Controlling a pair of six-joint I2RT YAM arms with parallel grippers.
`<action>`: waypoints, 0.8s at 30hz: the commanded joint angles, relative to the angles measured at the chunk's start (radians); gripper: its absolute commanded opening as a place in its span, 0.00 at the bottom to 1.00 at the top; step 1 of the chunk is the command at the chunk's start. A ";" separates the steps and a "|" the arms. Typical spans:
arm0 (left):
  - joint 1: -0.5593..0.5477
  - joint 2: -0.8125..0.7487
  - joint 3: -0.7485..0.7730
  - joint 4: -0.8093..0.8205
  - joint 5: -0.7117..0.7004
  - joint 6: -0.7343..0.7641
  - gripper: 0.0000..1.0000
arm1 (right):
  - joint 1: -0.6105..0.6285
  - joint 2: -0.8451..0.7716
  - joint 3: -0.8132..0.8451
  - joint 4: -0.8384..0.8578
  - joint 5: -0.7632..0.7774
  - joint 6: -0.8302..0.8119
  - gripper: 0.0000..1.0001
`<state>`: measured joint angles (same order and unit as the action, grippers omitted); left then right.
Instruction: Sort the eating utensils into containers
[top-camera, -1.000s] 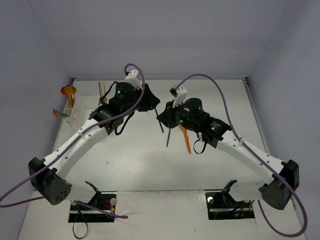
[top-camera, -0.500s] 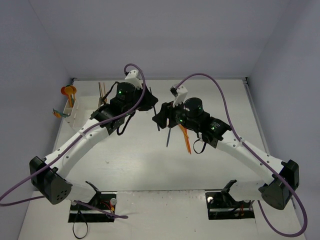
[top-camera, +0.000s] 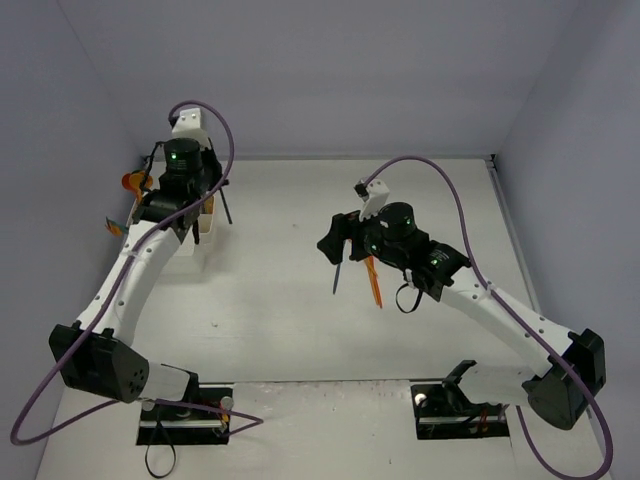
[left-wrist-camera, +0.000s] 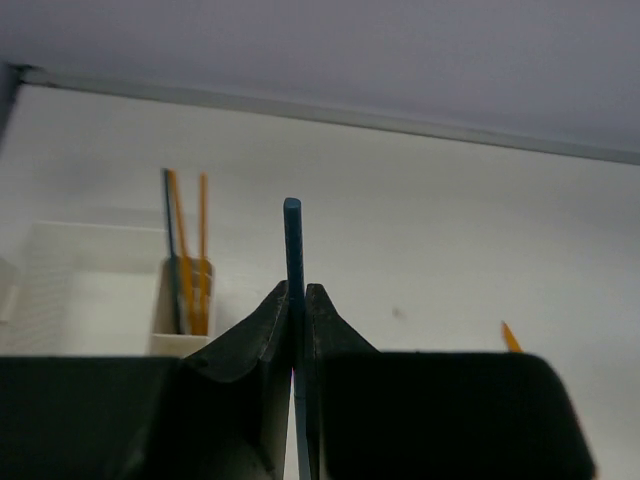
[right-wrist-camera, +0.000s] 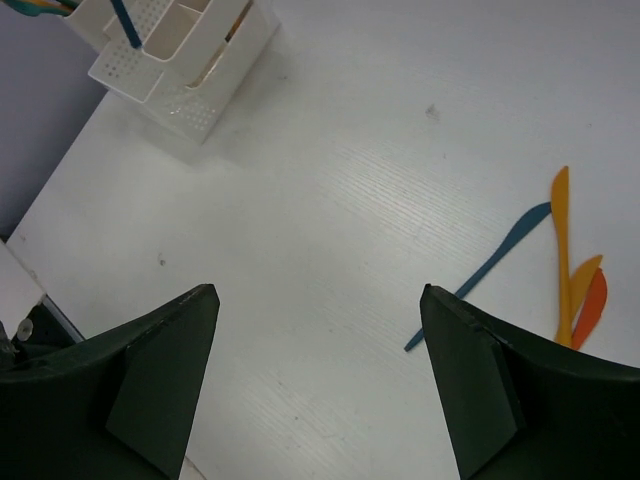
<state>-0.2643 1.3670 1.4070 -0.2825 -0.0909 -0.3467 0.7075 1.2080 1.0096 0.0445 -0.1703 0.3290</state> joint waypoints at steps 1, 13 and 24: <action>0.076 0.066 0.095 0.176 -0.103 0.188 0.00 | -0.034 -0.048 -0.015 0.013 0.001 -0.023 0.79; 0.140 0.301 0.144 0.414 -0.171 0.273 0.00 | -0.103 -0.079 -0.031 -0.032 -0.030 -0.033 0.81; 0.145 0.344 0.084 0.452 -0.209 0.291 0.12 | -0.108 -0.053 -0.042 -0.039 -0.020 -0.043 0.81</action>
<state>-0.1294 1.7728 1.4921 0.0570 -0.2683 -0.0750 0.6029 1.1591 0.9725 -0.0313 -0.1889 0.3065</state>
